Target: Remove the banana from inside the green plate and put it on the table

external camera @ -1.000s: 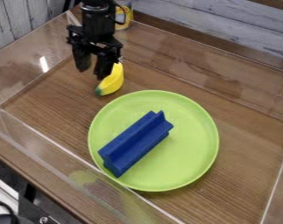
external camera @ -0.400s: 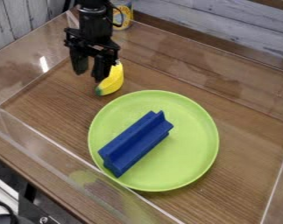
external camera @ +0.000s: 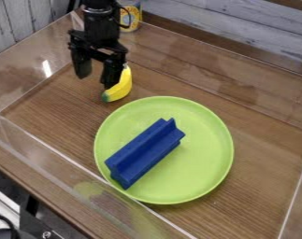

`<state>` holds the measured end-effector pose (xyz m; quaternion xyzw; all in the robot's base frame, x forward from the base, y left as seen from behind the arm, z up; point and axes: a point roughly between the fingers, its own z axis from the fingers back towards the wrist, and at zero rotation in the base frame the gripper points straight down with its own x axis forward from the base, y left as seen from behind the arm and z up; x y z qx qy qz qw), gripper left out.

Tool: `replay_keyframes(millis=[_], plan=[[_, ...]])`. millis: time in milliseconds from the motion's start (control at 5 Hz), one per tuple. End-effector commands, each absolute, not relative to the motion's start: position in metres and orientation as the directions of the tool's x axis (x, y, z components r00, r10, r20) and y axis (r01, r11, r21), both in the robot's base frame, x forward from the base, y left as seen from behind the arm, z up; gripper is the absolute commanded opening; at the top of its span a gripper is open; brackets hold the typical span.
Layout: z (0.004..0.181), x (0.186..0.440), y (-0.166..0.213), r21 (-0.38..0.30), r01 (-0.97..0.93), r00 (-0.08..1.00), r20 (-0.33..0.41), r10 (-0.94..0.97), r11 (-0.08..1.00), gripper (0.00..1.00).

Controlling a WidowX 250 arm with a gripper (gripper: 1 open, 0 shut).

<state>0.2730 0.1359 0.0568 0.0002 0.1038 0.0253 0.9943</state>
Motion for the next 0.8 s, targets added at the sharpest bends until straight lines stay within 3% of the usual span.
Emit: replay_keyframes(millis=[0, 600], plan=[[0.081, 0.281, 0.141, 0.033, -0.056, 0.991, -0.118, 0.060, 0.998, 1.00], [0.119, 0.304, 0.128, 0.005, -0.041, 0.998, -0.043, 0.041, 0.999, 1.00]])
